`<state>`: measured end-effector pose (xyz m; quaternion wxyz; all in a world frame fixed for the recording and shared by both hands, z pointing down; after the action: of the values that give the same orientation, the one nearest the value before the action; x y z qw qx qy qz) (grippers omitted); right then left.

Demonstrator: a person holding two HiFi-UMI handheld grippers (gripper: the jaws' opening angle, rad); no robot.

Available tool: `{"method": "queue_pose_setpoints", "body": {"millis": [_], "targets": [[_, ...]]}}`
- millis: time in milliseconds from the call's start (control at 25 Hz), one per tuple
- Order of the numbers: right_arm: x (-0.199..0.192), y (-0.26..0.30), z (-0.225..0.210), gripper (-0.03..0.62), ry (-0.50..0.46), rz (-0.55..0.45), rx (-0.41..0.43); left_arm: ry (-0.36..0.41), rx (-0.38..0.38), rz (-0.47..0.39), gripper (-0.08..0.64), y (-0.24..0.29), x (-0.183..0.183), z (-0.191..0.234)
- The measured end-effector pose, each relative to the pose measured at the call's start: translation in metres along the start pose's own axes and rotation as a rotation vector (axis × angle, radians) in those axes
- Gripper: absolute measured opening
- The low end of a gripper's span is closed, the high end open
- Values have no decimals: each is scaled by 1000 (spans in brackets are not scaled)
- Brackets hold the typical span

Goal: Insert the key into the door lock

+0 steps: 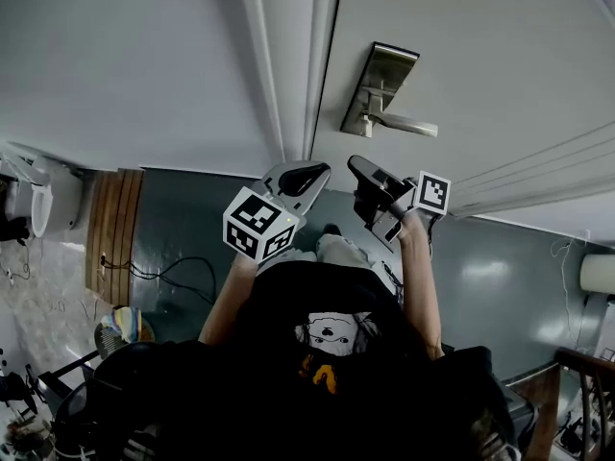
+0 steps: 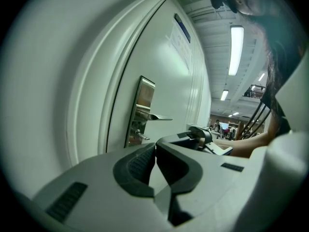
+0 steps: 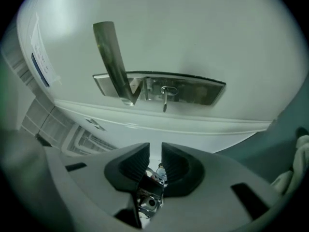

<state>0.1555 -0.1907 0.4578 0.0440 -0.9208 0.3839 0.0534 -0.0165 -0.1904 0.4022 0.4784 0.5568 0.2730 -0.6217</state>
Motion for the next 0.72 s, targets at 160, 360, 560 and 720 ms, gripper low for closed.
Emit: {"method": "queue_pose_setpoints", "body": {"millis": [160,360,560,720], "targets": [[-17,1,3,61,-19,16,-25,-19,2,10,14,-10,-5,1],[-39,0,8,60,-39,34,-39,-37,5,30,14,-25,-15,-6],[-52,-11,12,54,-48,51,-39,-53,31,47,14,-31,-25,-18],[-53,-10,10,52,-63,68,-49,-60,53,43,14,-34,-26,-14]]}}
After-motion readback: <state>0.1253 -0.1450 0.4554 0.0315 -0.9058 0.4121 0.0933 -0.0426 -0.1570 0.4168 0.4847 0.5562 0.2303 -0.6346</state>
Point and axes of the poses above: the fingertips, and each gripper's own axes: y forward along the fingers, z to its left, x out of its top, the point moved 7 cm from there along -y, backward along the fingers, and after that the axes turned 1 degree about -z, right-handed, at the moved point
